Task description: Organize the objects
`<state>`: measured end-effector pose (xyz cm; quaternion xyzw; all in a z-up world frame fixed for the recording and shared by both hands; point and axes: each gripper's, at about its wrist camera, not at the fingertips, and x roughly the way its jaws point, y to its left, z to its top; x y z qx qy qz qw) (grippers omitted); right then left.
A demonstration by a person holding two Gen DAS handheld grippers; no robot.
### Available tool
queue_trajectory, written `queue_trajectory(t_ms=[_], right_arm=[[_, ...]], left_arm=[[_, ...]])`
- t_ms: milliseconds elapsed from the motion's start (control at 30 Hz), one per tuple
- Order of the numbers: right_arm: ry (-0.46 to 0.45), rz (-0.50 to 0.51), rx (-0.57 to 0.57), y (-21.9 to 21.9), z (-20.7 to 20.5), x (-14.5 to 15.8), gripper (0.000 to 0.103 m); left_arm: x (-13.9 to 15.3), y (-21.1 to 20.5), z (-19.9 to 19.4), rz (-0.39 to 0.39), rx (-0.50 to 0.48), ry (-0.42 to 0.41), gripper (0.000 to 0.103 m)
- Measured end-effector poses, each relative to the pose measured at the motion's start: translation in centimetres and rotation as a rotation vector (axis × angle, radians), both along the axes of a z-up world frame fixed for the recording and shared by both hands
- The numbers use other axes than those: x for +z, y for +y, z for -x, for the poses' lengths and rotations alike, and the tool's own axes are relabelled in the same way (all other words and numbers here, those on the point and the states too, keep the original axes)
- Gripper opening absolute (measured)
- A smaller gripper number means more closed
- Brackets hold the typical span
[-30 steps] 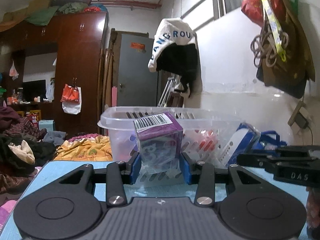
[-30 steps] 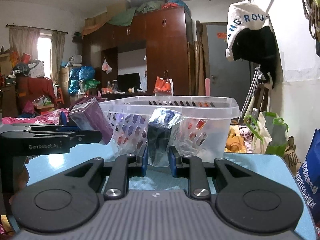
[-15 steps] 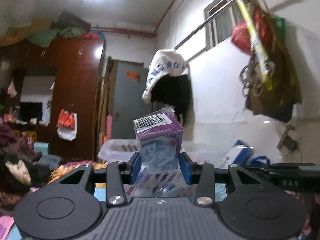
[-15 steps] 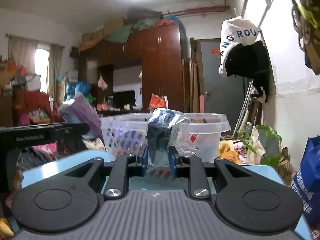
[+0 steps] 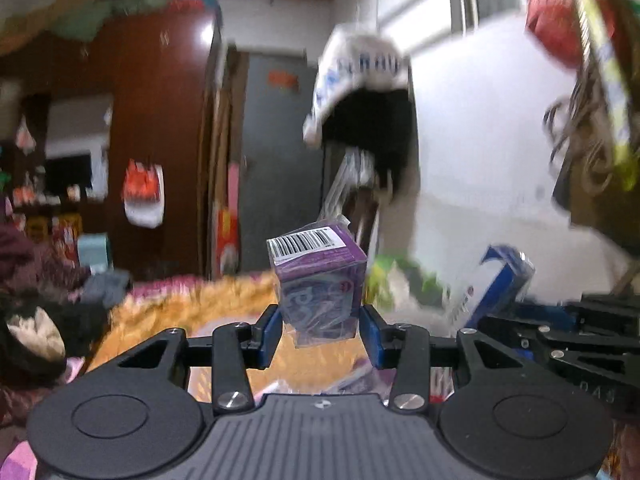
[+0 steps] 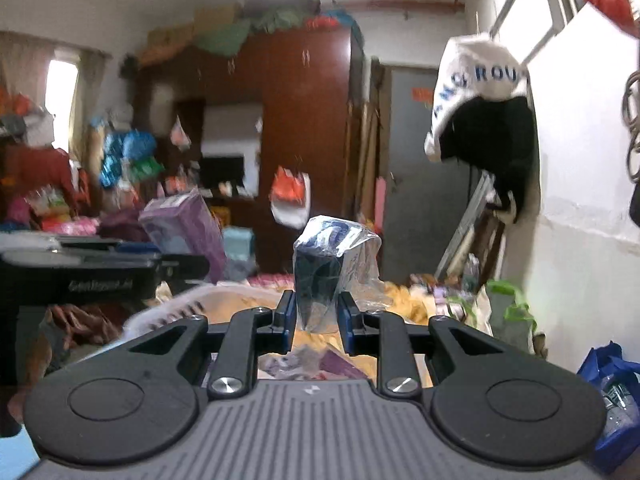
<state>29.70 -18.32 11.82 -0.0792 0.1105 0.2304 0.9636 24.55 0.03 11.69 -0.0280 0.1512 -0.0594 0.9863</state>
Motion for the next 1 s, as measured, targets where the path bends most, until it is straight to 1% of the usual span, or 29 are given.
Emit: queue_trajectory(t_ms=[33,67,100,133,167,233,267,300,333,400,467,533,567,633,733,833,900,1000], right_arm=[[0.006,0.019,-0.009,0.4,-0.6,-0.5,0.026],[0.007,0.035,-0.02,0.7,-1.2,-0.8,0.028],[0.007,0.05,-0.027,1.1,-1.9,-1.3,0.041],[0.016,0.062,-0.029,1.3,-1.9,-1.8,0.052],[0.021,0.071,-0.038,1.3,-2.0,-2.3,0.068],[0.015,0.062,-0.041,1.0,-1.4,-2.8,0.076],[0.015,0.051,-0.03,0.6,-1.0,-3.0,0.085],[0.005,0.042,-0.028,0.2,-0.3,-2.9,0.097],[-0.015,0.035,-0.035,-0.2,0.3,-2.8,0.103],[-0.067,0.019,-0.038,-1.0,1.9,-2.3,0.103],[-0.094,-0.019,-0.022,-1.8,3.3,-1.9,0.103],[-0.084,-0.059,-0.011,-2.7,4.4,-1.7,0.103],[-0.071,-0.072,-0.01,-3.0,4.8,-1.6,0.103],[-0.033,-0.083,-0.033,-3.5,5.3,-1.9,0.103],[0.004,-0.077,-0.063,-3.8,5.4,-2.8,0.103],[0.0,-0.047,-0.067,-3.8,5.0,-3.2,0.103],[0.009,-0.049,-0.029,-4.0,5.0,-3.3,0.103],[0.022,-0.042,0.004,-4.1,5.3,-3.4,0.103]], left_arm=[[-0.5,0.1,-0.8,0.007,-0.002,0.014,0.05],[-1.0,0.2,-1.4,0.005,0.0,0.02,0.065],[-1.6,0.2,-1.9,0.003,0.001,0.037,0.086],[-2.2,0.4,-2.1,0.004,0.0,0.052,0.09],[-2.6,0.7,-2.0,0.003,0.008,0.052,0.091],[-2.9,1.5,-1.0,0.016,0.003,0.021,0.092],[-2.8,1.8,-0.3,0.025,0.0,0.001,0.098],[-2.6,2.2,0.6,0.035,-0.007,-0.016,0.103],[-2.3,2.5,1.7,0.036,-0.019,-0.034,0.103],[-1.7,2.7,3.7,0.021,-0.034,-0.082,0.103],[-1.3,2.2,5.4,0.003,-0.041,-0.118,0.103],[-1.4,1.8,7.1,-0.025,-0.034,-0.148,0.103],[-1.4,1.4,7.3,-0.043,-0.027,-0.149,0.103],[-1.9,0.8,7.8,-0.077,-0.019,-0.12,0.103],[-2.3,0.3,7.7,-0.067,-0.024,-0.05,0.103],[-2.7,-0.2,8.1,-0.077,-0.031,-0.047,0.103],[-2.9,-0.4,8.3,-0.079,-0.023,-0.048,0.103],[-3.1,-0.5,8.5,-0.079,-0.014,-0.027,0.103]])
